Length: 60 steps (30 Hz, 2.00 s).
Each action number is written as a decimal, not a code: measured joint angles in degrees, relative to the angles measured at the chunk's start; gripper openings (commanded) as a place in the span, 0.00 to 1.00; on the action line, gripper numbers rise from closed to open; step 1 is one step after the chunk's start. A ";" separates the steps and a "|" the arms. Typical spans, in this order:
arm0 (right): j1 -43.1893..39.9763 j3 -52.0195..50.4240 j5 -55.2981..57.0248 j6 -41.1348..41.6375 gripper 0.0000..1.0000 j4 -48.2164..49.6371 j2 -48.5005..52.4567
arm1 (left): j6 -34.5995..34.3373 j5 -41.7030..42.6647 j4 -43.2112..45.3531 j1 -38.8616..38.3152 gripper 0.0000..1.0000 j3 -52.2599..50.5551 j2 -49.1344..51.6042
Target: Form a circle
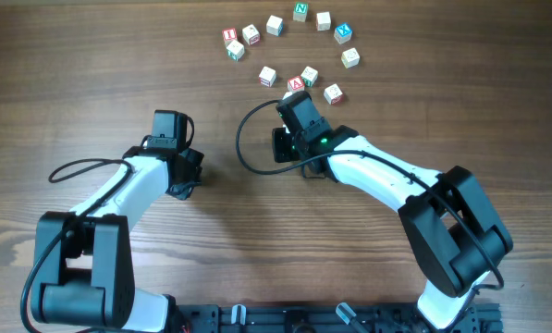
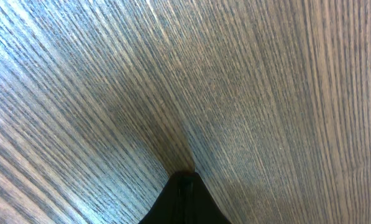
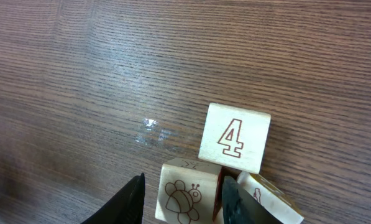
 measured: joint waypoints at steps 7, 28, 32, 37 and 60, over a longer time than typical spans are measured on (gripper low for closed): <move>0.00 0.00 -0.02 0.00 0.42 0.00 0.00 | 0.00 -0.57 -0.09 0.00 0.04 0.00 0.00; 0.00 0.11 -0.28 -1.36 0.44 1.01 1.11 | 0.00 -0.63 -0.11 0.00 0.04 0.00 0.00; 0.00 0.11 -0.92 -2.03 0.44 1.51 1.14 | 0.00 -0.63 -0.11 0.00 0.04 0.00 0.00; 0.00 0.11 -2.34 -3.23 0.44 2.19 1.14 | 0.00 -0.68 -0.11 0.00 0.04 0.00 0.00; -2.27 11.39 11.45 10.29 0.05 -26.77 -7.87 | 1.46 -0.48 -0.94 0.13 0.04 0.20 0.00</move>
